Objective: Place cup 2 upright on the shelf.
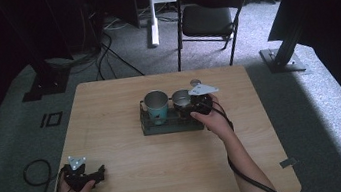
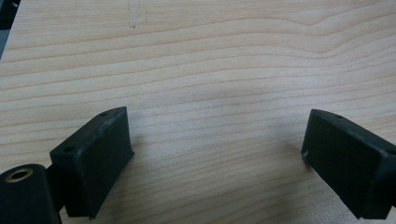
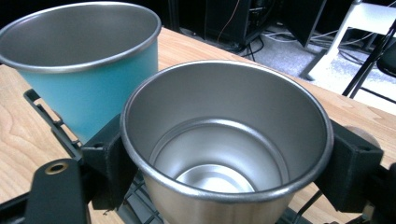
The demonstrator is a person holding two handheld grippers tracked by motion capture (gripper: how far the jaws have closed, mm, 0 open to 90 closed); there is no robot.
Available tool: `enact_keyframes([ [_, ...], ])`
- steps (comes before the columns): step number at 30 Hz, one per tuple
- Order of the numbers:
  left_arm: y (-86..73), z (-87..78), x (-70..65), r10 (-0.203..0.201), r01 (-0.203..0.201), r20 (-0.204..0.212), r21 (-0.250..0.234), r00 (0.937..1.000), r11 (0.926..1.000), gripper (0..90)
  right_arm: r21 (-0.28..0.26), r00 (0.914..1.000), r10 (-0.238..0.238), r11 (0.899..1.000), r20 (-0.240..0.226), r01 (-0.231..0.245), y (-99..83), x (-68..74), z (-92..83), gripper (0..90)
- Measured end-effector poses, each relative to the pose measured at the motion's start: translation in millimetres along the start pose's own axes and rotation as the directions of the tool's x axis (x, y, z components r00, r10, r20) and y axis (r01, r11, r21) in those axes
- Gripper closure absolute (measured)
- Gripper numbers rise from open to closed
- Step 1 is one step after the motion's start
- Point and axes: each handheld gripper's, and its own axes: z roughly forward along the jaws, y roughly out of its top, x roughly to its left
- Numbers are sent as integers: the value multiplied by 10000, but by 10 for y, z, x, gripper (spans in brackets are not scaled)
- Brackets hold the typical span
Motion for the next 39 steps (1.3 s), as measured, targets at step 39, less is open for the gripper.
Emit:
enact_keyframes([
  [39,0,0,-3,49,-49,37,0,10000,10000,89,551,9985,-155,9983,-533,184,-141,-9,44,174],
])
